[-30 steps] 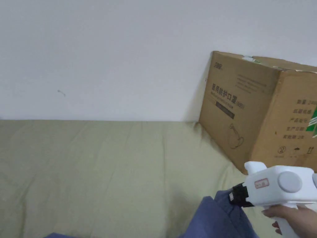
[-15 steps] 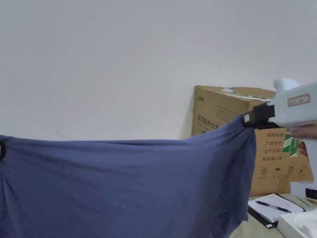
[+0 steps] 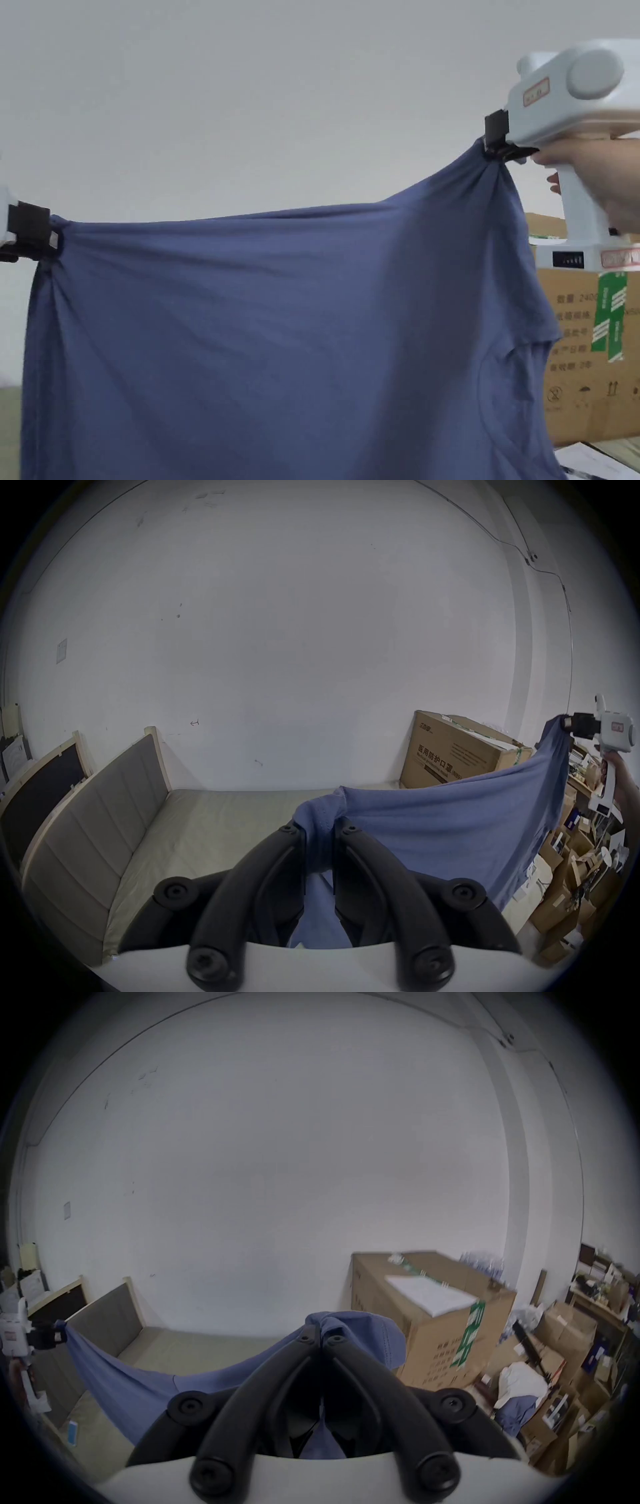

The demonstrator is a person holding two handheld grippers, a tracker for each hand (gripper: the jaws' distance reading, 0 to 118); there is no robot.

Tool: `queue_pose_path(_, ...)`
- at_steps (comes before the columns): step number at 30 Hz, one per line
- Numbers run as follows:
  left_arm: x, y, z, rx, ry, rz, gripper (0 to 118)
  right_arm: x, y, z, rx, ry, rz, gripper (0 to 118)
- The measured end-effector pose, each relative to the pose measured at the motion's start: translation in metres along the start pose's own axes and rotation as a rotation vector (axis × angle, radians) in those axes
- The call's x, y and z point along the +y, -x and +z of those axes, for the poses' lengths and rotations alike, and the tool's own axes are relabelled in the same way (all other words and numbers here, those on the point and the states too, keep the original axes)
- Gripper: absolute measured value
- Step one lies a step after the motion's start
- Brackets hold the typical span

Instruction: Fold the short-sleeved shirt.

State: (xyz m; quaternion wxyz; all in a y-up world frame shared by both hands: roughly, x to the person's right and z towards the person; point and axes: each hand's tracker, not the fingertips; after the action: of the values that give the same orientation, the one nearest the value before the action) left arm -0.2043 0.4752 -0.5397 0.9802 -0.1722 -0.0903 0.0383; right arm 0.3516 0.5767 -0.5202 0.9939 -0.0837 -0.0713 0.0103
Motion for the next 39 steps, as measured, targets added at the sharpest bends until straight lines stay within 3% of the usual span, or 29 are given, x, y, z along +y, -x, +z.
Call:
queue_pose_path(9,0.056,0.005,-0.076,0.008,-0.108,0.088,12,0.082,0.034,-0.051,-0.1,-0.214,0.075,0)
queue_pose_path(15,0.039,-0.001,-0.105,0.033,-0.16,0.058,12,0.059,0.048,-0.061,-0.117,-0.323,0.141,0)
queue_pose_path(21,-0.053,0.001,-0.118,-0.02,-0.049,0.046,12,-0.037,0.031,-0.057,0.022,-0.138,0.148,0)
queue_pose_path(29,-0.232,-0.007,-0.086,-0.137,0.178,0.042,12,-0.264,0.002,0.01,0.186,0.112,0.013,0)
queue_pose_path(32,-0.294,-0.006,-0.047,-0.182,0.232,0.074,12,-0.335,-0.001,0.064,0.194,0.187,-0.036,0)
queue_pose_path(35,-0.337,-0.006,-0.004,-0.197,0.246,0.024,12,-0.382,-0.009,0.126,0.19,0.169,-0.034,0)
queue_pose_path(39,-0.367,-0.01,0.042,-0.196,0.279,-0.008,12,-0.405,-0.019,0.19,0.176,0.218,-0.091,0)
